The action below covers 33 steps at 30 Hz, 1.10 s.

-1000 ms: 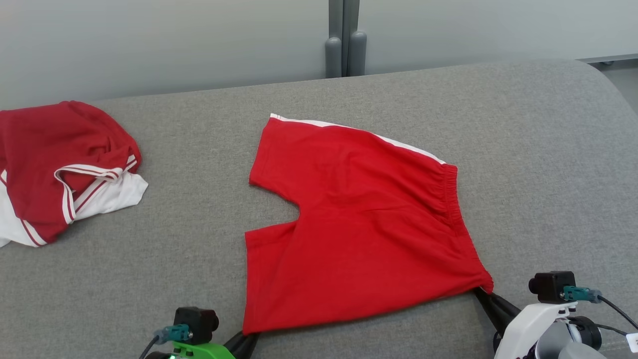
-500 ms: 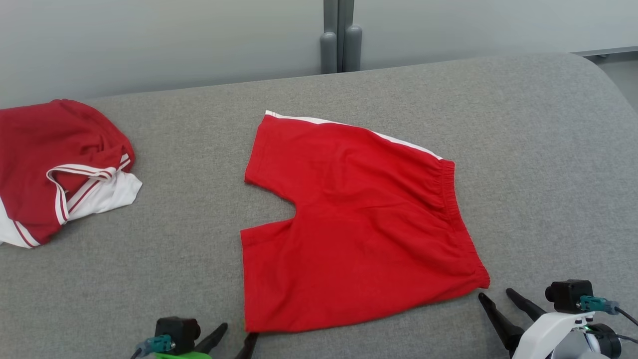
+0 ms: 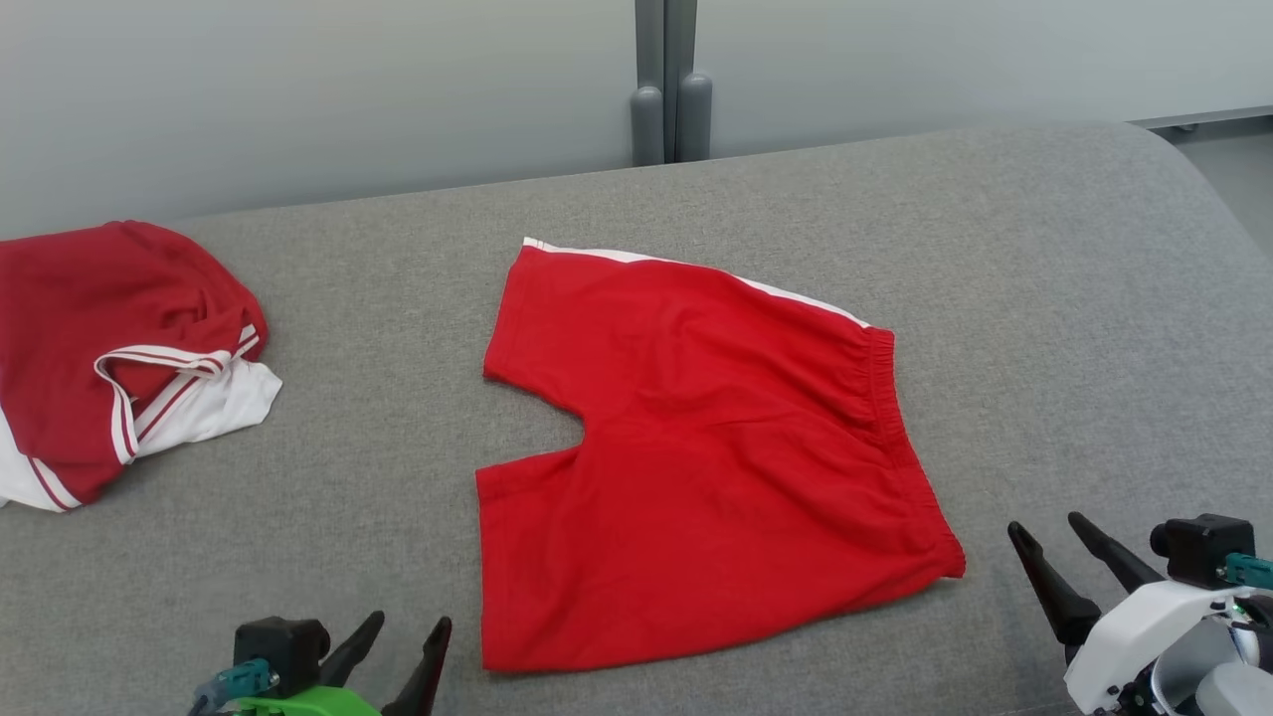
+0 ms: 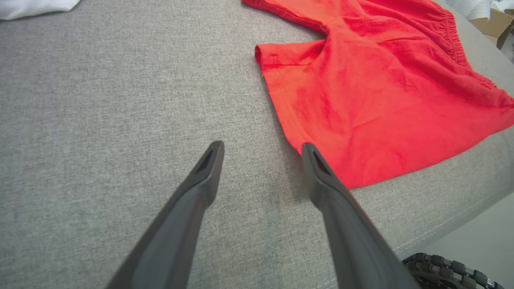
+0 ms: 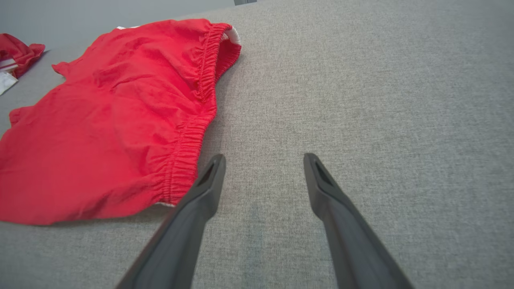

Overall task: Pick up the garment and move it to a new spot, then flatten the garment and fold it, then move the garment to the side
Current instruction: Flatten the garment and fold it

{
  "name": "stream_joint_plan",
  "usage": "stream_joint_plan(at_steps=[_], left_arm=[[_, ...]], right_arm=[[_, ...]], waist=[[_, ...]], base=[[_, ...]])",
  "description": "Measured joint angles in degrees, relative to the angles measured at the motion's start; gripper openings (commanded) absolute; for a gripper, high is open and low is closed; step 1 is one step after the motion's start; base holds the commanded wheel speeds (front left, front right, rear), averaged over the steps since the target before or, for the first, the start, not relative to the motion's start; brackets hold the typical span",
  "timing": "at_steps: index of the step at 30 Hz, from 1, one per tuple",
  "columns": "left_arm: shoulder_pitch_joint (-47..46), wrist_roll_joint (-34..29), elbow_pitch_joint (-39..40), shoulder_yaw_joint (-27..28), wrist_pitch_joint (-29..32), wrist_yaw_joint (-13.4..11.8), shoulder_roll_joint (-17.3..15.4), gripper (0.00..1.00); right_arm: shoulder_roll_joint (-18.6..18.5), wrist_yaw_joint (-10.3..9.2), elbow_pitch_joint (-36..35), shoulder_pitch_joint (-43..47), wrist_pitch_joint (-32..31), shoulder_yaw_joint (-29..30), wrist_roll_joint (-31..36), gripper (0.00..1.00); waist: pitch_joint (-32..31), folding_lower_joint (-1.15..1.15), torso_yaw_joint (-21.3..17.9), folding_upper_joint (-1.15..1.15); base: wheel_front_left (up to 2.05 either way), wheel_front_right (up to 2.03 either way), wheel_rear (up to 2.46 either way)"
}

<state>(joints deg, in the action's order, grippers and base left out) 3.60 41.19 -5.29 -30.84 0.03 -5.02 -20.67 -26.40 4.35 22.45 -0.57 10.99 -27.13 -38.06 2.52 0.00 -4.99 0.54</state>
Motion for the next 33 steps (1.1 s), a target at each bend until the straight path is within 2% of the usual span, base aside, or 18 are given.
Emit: stream_joint_plan(at_steps=[5, 12, 20, 24, 33], left_arm=[[0.05, -0.13, 1.32, 2.66, -2.30, -0.54, 0.49, 1.00], [-0.47, -0.23, 4.19, 4.74, -6.65, -1.01, 4.93, 1.00], [-1.60, -1.72, 4.01, 6.81, -10.77, -1.74, 8.37, 1.00], [-1.63, -3.43, 2.22, 7.71, -11.71, -1.81, 8.77, 1.00], [-1.22, -8.79, -0.13, 12.22, -13.25, -2.07, 8.79, 1.00]], right_arm=[[-0.74, -0.99, -1.70, -0.07, 0.70, 1.27, 0.52, 1.00], [-0.36, -4.13, -5.13, -2.83, 2.11, 3.43, 2.89, 1.00], [3.31, -8.02, -8.55, -6.34, 2.88, 6.37, 3.93, 1.00], [5.22, -8.53, -10.03, -7.21, 3.18, 6.47, 4.46, 1.00], [6.42, -10.10, -10.60, -6.37, 3.18, 6.09, 8.40, 1.00]], waist=[[-0.75, 0.00, -0.01, 0.00], [-2.18, 0.00, 0.11, 0.00], [-3.00, 0.00, 0.04, 0.00], [-3.08, 0.00, 0.05, 0.00], [-3.32, 0.00, 1.18, 0.00]], base=[[0.00, 0.00, 0.00], [0.00, 0.00, 0.00], [0.00, 0.00, 0.00], [0.00, 0.00, 0.00], [0.00, 0.00, 0.00]])
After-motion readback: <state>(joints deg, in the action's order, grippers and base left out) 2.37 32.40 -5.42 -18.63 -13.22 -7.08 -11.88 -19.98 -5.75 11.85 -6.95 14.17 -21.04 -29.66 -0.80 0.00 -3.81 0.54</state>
